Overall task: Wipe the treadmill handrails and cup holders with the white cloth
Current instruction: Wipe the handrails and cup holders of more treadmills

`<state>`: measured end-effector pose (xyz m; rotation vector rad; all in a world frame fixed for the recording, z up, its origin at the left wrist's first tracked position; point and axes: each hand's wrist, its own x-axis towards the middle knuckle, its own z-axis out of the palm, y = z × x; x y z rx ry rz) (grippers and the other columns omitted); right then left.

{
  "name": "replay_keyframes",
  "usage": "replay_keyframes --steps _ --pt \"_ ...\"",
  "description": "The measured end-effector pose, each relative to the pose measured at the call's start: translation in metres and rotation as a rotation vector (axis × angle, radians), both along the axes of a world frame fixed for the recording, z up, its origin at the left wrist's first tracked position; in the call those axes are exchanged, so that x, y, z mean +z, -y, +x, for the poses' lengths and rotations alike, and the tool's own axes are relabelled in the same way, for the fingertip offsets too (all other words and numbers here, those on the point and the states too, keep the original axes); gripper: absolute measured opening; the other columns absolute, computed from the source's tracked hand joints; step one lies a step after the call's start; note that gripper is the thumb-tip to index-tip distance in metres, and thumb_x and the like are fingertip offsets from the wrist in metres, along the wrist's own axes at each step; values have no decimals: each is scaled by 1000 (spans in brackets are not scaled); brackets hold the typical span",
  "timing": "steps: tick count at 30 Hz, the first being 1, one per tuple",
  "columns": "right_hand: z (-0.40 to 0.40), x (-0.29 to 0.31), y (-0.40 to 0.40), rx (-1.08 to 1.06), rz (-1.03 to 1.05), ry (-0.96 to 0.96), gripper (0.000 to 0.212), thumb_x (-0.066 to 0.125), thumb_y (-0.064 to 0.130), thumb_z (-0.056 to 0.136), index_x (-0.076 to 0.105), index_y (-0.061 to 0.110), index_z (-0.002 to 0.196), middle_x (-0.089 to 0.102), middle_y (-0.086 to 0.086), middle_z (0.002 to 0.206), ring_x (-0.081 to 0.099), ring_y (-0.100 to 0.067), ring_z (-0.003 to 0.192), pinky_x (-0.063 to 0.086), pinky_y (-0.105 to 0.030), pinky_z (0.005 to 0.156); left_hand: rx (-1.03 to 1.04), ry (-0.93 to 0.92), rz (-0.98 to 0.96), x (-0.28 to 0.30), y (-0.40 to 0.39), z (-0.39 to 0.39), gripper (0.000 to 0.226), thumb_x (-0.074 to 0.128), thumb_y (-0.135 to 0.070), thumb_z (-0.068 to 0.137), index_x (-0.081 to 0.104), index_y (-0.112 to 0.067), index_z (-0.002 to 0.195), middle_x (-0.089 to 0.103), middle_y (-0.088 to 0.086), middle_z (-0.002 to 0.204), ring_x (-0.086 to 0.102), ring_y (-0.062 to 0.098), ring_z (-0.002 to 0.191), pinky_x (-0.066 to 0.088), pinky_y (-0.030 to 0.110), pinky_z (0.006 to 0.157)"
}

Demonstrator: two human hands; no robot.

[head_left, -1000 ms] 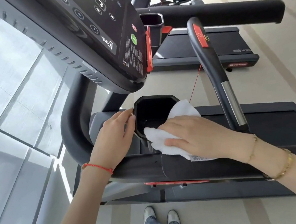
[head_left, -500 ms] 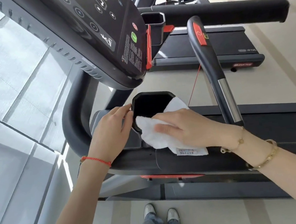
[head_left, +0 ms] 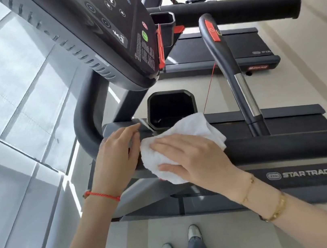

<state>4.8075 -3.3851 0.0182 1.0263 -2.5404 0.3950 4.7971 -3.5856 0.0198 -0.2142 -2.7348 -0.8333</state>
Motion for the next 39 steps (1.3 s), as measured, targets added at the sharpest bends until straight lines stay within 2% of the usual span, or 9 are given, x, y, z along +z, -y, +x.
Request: replay_keyframes --steps 5,11,14,19,21,26,30,34,39 --pt "15 -5 -44 -255 -91 -62 35 50 43 99 70 19 115 70 7 112 67 -13 99 53 -28 80 -38 -35 -64 -4 3 2 24 50 -17 99 69 -15 115 72 -2 104 65 20 92 45 39 97" --pt "14 -10 -12 -397 -73 -88 34 43 37 102 69 15 106 68 2 95 63 -21 80 51 -32 69 -38 -97 -82 -13 3 0 22 52 -15 98 70 -18 110 73 -6 95 64 17 83 33 24 89" --pt "18 -16 -17 -370 -76 -140 34 47 38 102 68 15 116 69 0 108 65 -20 94 53 -33 81 -28 -126 -82 -16 2 -1 21 52 -16 98 71 -20 108 73 -8 91 64 15 81 29 22 86" --pt "24 -28 -36 -194 -13 -234 39 58 36 98 60 16 131 63 -1 128 58 -19 120 46 -33 103 -23 -112 -86 -16 0 -2 21 51 -17 99 71 -22 105 73 -10 93 65 14 83 28 23 86" --pt "22 -26 -51 -212 -14 -217 39 58 39 97 62 17 129 64 2 126 60 -18 117 48 -33 100 -26 -101 -79 -16 0 -2 22 50 -18 99 70 -23 107 73 -10 94 64 13 84 28 23 87" --pt "20 -17 -64 -458 -110 -180 28 52 36 98 70 15 105 71 3 101 66 -18 91 48 -26 81 -23 -90 -54 -15 -3 1 21 52 -16 98 69 -22 109 72 -9 95 63 12 85 28 22 87" --pt "20 -23 -20 -432 -84 -190 33 50 40 99 69 15 112 69 2 108 65 -18 96 51 -30 86 -51 -96 -34 -12 -10 7 20 55 -14 97 71 -19 109 72 -7 89 63 16 78 37 28 86" --pt "23 -21 -37 -362 -46 -195 35 49 40 101 68 15 115 68 2 109 63 -18 100 49 -29 90 -96 -96 -32 -10 -15 13 21 53 -16 98 71 -18 109 70 -7 85 63 15 76 45 37 88" --pt "26 -16 -65 -582 -131 -161 30 47 34 100 67 12 95 67 0 90 61 -22 82 45 -30 78 -129 -81 -27 -7 -20 17 21 53 -18 98 70 -18 110 73 -7 95 65 15 84 43 37 91"
